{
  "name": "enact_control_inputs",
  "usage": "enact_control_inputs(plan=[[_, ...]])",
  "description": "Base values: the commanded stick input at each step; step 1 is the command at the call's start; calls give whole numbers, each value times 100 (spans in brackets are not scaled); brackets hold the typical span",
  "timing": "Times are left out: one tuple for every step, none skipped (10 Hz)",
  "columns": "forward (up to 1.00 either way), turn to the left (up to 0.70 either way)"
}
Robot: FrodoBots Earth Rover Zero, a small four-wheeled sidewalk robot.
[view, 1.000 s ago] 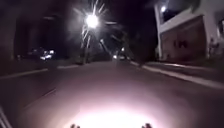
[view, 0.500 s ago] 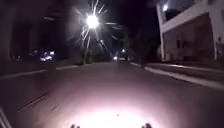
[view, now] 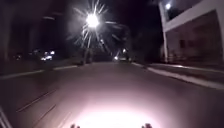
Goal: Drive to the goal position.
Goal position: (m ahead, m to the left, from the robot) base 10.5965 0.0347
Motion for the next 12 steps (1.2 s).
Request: enact_control_inputs(plan=[[85, 0], [85, 0], [85, 0], [85, 0], [85, 0], [85, 0], [85, 0], [85, 0], [85, 0], [85, 0], [85, 0], [85, 0]])
